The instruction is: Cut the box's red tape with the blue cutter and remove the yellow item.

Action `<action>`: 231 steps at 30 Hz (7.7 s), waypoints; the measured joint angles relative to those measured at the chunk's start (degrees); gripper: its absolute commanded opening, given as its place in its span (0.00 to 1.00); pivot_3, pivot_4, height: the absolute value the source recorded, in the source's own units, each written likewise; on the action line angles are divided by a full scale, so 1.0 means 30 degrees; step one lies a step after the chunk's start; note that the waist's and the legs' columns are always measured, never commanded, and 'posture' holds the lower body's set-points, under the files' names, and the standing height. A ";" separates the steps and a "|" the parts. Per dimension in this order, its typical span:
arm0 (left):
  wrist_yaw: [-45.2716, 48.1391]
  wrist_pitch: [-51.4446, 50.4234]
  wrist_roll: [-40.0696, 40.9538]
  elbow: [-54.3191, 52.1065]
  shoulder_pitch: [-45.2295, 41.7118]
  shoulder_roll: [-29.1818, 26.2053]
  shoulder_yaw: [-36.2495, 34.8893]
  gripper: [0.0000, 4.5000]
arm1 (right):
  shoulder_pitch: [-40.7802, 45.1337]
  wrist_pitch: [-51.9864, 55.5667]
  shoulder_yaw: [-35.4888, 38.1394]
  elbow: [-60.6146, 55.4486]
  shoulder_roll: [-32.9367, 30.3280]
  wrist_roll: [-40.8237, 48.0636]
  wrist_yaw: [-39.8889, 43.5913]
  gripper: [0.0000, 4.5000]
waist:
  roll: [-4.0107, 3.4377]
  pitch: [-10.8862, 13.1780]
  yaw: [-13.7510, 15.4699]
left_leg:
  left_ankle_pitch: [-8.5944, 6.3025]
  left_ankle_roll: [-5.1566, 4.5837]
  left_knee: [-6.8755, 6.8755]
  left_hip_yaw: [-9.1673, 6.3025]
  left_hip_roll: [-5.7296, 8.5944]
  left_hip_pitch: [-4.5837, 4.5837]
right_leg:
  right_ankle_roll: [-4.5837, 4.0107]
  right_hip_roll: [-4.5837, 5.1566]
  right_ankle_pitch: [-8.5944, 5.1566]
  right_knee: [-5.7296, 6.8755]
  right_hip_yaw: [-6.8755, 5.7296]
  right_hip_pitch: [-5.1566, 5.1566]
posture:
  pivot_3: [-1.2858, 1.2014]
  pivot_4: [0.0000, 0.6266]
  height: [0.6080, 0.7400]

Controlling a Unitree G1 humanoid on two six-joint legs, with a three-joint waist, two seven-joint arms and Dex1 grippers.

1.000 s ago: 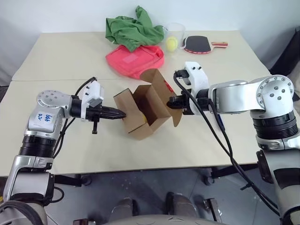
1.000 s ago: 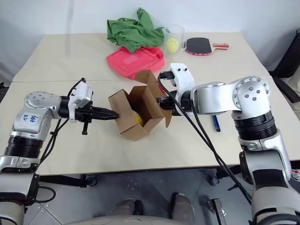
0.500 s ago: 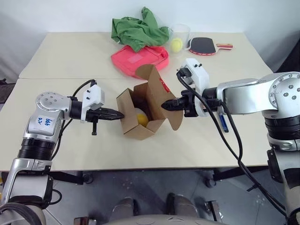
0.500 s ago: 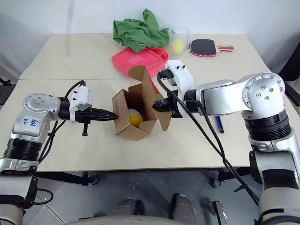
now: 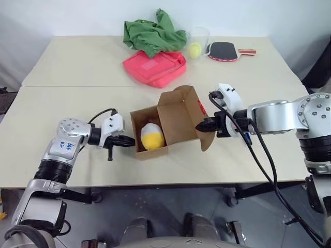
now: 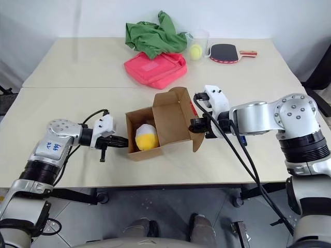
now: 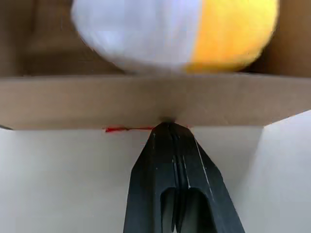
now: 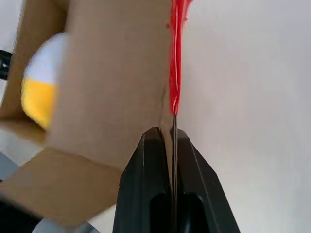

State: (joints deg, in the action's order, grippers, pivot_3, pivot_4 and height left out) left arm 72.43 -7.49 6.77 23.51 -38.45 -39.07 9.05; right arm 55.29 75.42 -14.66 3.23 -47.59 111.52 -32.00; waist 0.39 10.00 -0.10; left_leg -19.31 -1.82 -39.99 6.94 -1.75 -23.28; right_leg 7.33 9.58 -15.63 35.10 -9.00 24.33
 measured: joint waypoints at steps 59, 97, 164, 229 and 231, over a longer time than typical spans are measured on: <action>0.1541 0.0835 -0.0459 0.2617 -0.1744 0.0550 0.0014 0.00 | -0.5266 -0.3397 0.3617 -0.2987 -0.0362 -2.0628 2.1029 0.99 | 0.0007 0.0004 0.0004 | 0.0000 0.0013 0.0006 0.0127 0.0039 -0.0015 | 0.0010 -0.0028 0.0004 -0.0002 -0.0024 0.0013 | 0.52 0.24 1.00; 0.2375 -0.2991 0.2433 -0.0171 -0.1095 -0.1118 -0.2242 0.00 | -0.4905 -0.7944 0.5565 -0.3526 -0.1423 -2.6589 2.7039 0.99 | 0.0011 0.0007 -0.0001 | 0.0015 0.0047 -0.0023 0.0114 0.0035 0.0005 | 0.0009 -0.0041 0.0004 0.0082 -0.0009 0.0017 | 0.52 0.24 1.00; 0.2305 -0.7452 -0.3371 -0.3725 -0.8042 0.3140 0.8685 0.73 | -1.8635 -1.4263 1.3355 -1.2050 -0.1940 -2.2869 3.0396 1.00 | 0.0055 0.0033 0.0589 | 0.0017 0.0034 -0.0151 0.0003 0.0046 0.0075 | 0.0000 -0.0059 0.0000 -0.0040 -0.0037 -0.0202 | 0.52 0.24 1.00; -0.7859 -2.0068 0.0169 -0.7545 0.0561 -0.4271 -0.3066 0.02 | -0.1421 -1.2575 0.3938 -0.1115 0.2151 -2.5015 3.3300 1.00 | 0.0070 0.0074 -0.0041 | 0.0006 0.0073 -0.0187 -0.0017 0.0016 0.0159 | -0.0006 -0.0061 -0.0005 0.0189 0.0030 -0.0177 | 0.52 0.24 1.00; -0.8092 -2.0197 0.0484 -0.7535 0.0561 -0.4201 -0.3168 0.02 | -0.1125 -1.2559 0.3941 -0.0979 0.2334 -2.5012 3.3316 1.00 | 0.0070 0.0073 -0.0043 | 0.0004 0.0074 -0.0183 -0.0015 0.0016 0.0170 | -0.0006 -0.0061 -0.0005 0.0191 0.0038 -0.0180 | 0.52 0.24 1.00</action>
State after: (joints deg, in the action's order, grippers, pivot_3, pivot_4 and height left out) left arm 48.15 -68.08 8.22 0.91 -36.76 -51.68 -0.46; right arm 51.92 37.75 -2.83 0.29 -40.58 36.49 67.95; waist 0.60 10.22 -0.23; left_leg -19.30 -1.60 -40.54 6.89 -1.71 -22.77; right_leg 7.31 9.40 -15.65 35.67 -8.89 23.79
